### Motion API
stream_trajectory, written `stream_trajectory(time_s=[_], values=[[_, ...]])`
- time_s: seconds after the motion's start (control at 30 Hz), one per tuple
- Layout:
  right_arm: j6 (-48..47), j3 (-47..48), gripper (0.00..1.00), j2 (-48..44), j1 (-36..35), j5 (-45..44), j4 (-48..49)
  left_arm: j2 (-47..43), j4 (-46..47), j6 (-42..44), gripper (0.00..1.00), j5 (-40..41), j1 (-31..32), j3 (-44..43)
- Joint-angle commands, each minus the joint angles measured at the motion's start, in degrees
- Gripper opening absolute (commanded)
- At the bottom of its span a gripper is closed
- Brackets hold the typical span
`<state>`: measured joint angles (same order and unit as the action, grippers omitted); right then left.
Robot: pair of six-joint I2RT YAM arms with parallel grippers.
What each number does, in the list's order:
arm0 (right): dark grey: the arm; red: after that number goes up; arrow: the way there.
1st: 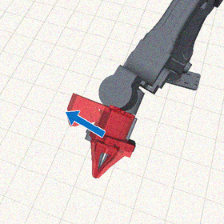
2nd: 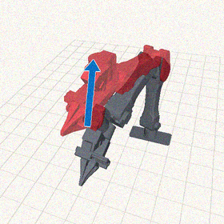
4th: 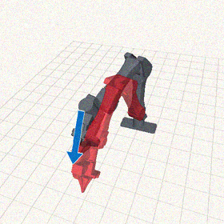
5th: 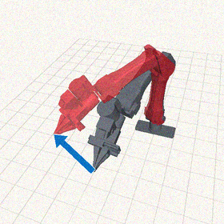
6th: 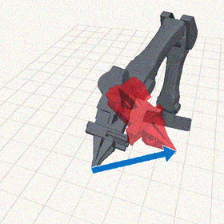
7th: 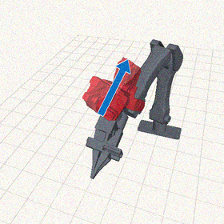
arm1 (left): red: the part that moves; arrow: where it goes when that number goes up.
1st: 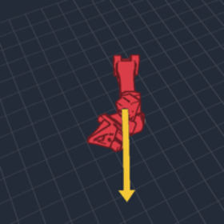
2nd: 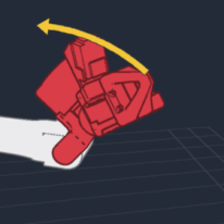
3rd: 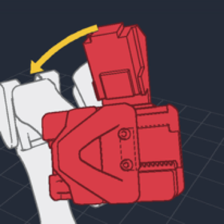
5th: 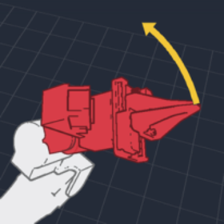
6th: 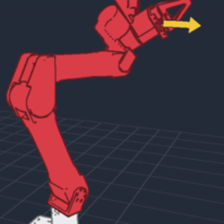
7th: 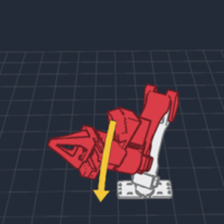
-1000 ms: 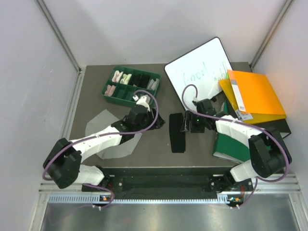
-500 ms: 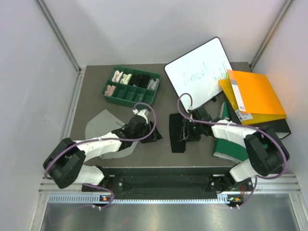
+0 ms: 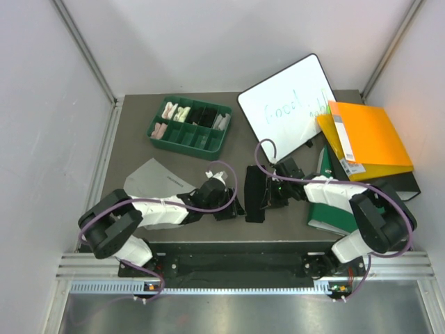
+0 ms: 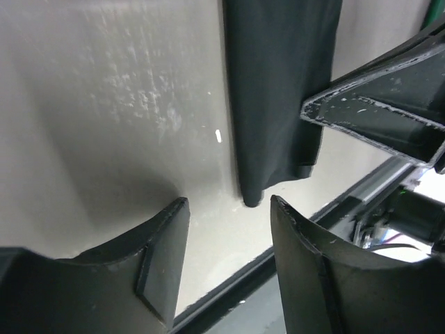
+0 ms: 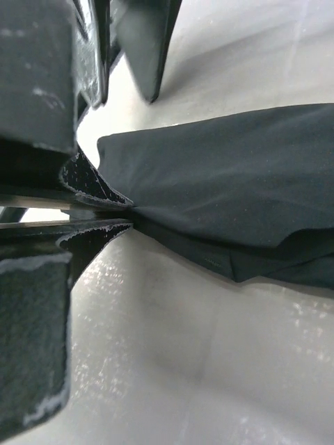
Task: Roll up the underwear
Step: Fold the underwear at the center of the board.
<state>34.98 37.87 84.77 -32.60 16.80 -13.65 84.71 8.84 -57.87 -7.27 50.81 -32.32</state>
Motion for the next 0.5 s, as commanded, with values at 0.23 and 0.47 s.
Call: stream_trajectory(time_s=[0.23, 0.47], values=[[0.0, -0.5, 0.05, 0.9, -0.9, 0.7, 1.8, 5.1, 1.0, -4.9, 0.45, 2.9, 2.5, -1.3], [0.3, -1.0, 0.05, 0.7, -0.9, 1.1, 2.2, 7.5, 1.1, -5.6, 0.41, 4.3, 2.9, -1.3]])
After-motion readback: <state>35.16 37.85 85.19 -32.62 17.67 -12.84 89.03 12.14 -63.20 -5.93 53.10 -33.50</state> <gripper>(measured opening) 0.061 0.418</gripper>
